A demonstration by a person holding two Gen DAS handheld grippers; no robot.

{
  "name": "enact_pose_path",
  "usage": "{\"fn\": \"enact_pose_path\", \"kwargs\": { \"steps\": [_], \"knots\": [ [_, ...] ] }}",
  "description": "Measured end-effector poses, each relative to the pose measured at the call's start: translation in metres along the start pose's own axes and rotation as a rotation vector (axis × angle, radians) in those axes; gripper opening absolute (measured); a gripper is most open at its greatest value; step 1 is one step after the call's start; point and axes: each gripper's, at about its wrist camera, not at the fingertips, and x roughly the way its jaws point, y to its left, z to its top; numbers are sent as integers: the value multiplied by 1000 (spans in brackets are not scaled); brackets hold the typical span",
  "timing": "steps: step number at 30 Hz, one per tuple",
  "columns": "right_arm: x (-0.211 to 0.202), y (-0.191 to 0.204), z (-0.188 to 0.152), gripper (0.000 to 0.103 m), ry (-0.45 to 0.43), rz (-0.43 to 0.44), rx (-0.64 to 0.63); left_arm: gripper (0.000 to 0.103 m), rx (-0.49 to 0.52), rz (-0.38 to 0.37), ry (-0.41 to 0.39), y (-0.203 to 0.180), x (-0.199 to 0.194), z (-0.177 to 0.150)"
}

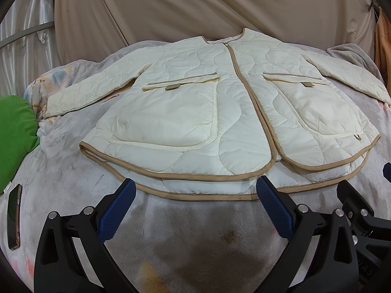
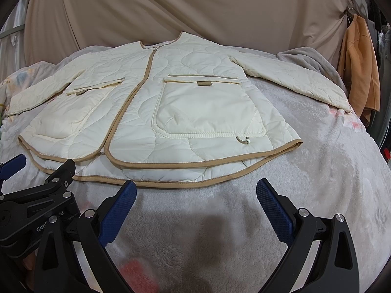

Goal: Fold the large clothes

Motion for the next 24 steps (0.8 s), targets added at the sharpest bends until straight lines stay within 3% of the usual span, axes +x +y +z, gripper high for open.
{"fn": "enact_pose_path", "kwargs": {
  "steps": [13, 18, 22, 24],
  "knots": [
    [1, 0, 0, 98, 1, -2, 0, 97, 1, 0, 3, 0, 0, 0],
    [2, 1, 1, 97, 24, -12, -10, 97, -7, -32, 67, -1, 5, 0],
    [-7, -19, 15, 96, 6, -10, -4, 97, -35, -71, 30, 16, -6, 4],
    [-16, -48, 33, 96, -24, -24, 27, 97, -36, -88, 9, 28, -11, 18]
  ]
}}
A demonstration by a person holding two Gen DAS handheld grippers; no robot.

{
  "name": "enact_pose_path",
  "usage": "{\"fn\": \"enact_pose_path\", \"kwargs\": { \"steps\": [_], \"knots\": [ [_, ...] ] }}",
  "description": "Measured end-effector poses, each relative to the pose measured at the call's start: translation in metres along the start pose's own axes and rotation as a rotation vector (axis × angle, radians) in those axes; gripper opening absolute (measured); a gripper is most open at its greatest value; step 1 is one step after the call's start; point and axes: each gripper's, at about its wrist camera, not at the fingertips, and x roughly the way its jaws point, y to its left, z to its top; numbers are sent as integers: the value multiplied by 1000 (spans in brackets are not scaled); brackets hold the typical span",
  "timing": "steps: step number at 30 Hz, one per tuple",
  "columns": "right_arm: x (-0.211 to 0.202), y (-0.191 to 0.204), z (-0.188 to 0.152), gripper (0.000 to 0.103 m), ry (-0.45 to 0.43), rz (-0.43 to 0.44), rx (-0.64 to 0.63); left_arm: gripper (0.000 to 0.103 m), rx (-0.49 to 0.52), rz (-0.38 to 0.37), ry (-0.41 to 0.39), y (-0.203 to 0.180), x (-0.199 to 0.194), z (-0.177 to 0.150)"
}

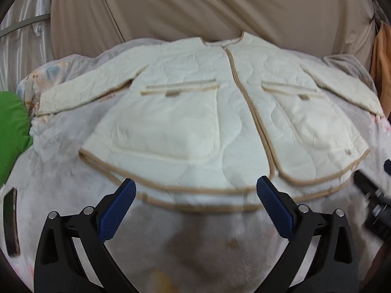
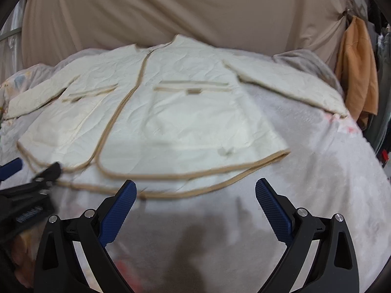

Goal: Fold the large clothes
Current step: 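Grasp the jacket sleeve cuff with the right gripper and lift it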

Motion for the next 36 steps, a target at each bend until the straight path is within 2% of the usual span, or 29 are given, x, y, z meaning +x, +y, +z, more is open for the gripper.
{"fn": "enact_pose_path", "kwargs": {
  "steps": [2, 4, 6, 10, 12, 15, 17, 20, 21, 24, 26, 28, 31, 34, 36],
  "knots": [
    [-3, -36, 23, 96, -32, -11, 44, 97, -10, 3, -28, 16, -1, 22],
    [3, -83, 51, 96, -64, -58, 96, 97, -19, 6, -75, 30, -3, 43],
    [23, -135, 76, 96, -85, -111, 164, 97, -16, 55, -124, 41, 0, 63],
    [86, -256, 103, 95, -38, -120, 446, 97, -21, 130, -172, 58, 18, 99],
    [113, -306, 104, 90, -18, -154, 573, 97, -34, 153, -164, 66, 33, 112],
    [147, -358, 104, 87, 6, -192, 683, 97, -59, 164, -135, 75, 56, 125],
    [161, -379, 104, 84, 5, -211, 724, 97, -70, 173, -117, 79, 73, 131],
    [185, -403, 105, 81, 25, -192, 782, 97, -81, 178, -98, 81, 96, 138],
    [193, -408, 105, 78, 32, -182, 802, 97, -86, 179, -92, 81, 101, 140],
    [211, -417, 111, 59, 45, -176, 851, 97, -104, 169, -62, 85, 120, 144],
    [220, -419, 120, 25, 47, -189, 874, 97, -116, 157, -42, 87, 131, 146],
    [222, -410, 140, 10, 32, -213, 870, 97, -125, 148, -26, 88, 138, 147],
    [203, -362, 197, 8, -97, -157, 732, 97, -118, 150, -34, 88, 139, 149],
    [177, -281, 260, 7, -216, 20, 549, 97, -108, 156, -50, 87, 138, 154],
    [162, -204, 297, 7, -261, 144, 387, 97, -115, 150, -58, 89, 137, 158]
  ]
}}
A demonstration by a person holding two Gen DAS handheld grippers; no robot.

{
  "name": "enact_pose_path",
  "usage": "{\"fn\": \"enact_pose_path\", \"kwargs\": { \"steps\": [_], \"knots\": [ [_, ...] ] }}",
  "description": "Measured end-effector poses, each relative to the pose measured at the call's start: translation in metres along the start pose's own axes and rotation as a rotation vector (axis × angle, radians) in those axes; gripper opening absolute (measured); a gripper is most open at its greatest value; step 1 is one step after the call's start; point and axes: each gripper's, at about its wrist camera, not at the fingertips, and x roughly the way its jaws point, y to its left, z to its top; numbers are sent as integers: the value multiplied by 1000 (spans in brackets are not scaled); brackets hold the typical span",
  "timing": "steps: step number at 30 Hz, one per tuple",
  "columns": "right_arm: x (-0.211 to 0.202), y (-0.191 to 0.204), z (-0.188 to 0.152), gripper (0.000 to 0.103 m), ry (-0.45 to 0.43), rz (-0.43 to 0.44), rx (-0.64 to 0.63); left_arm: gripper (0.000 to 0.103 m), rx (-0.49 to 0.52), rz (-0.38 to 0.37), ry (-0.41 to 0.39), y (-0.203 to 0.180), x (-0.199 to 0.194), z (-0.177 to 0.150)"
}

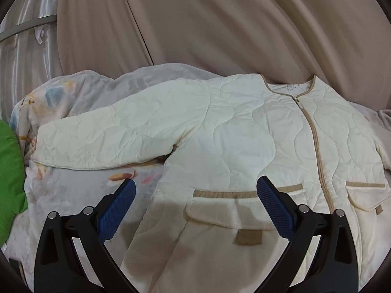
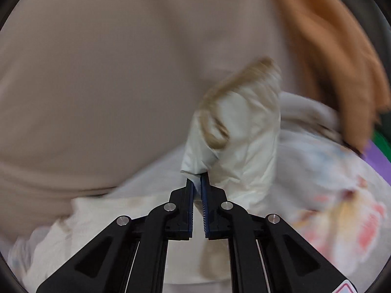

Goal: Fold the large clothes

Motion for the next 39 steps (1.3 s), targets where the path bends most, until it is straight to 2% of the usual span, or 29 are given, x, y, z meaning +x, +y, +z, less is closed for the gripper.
{"fn": "enact_pose_path", "kwargs": {
  "steps": [2, 5, 8, 9, 12, 15, 18, 20, 23, 26, 27, 28, 30, 31, 32, 33, 35, 39],
  "knots": [
    [4, 77, -8, 7, 15, 123, -121, 97, -19, -17, -7, 2, -2, 6],
    [21, 187, -45, 7, 102, 313, -252, 97, -50, -49, -18, 8, -5, 15],
    [46, 276, -108, 8, 216, 434, -378, 97, -80, -81, -21, 16, -5, 24],
    [59, 305, -139, 9, 271, 464, -428, 97, -89, -92, -18, 19, -3, 27],
    [85, 350, -212, 19, 410, 501, -527, 97, -116, -123, 2, 27, 6, 33],
    [84, 362, -254, 31, 456, 494, -594, 97, -131, -176, 49, 34, 22, 37],
    [60, 334, -251, 44, 449, 523, -586, 97, -163, -246, 113, 39, 43, 37],
    [46, 307, -239, 54, 410, 502, -565, 97, -198, -295, 167, 38, 62, 37],
    [34, 243, -211, 59, 360, 386, -494, 97, -234, -354, 242, 27, 86, 38],
    [34, 177, -185, 60, 322, 215, -415, 97, -239, -453, 312, 0, 106, 43],
    [36, 150, -177, 60, 323, 157, -368, 93, -231, -475, 332, -9, 114, 46],
    [37, 130, -172, 60, 328, 123, -322, 86, -226, -478, 342, -17, 120, 47],
    [39, 91, -165, 61, 361, 99, -207, 41, -215, -490, 363, -29, 130, 51],
    [39, 77, -165, 57, 381, 118, -156, 25, -216, -515, 372, -32, 134, 54],
    [41, 65, -166, 52, 410, 154, -104, 21, -224, -525, 369, -34, 135, 58],
    [43, 58, -166, 51, 432, 178, -75, 13, -229, -525, 348, -33, 134, 63],
    [48, 54, -169, 51, 466, 214, -39, 9, -227, -525, 301, -30, 128, 74],
    [72, 62, -168, 51, 488, 230, 27, 7, -216, -495, 219, -19, 116, 92]
  ]
}}
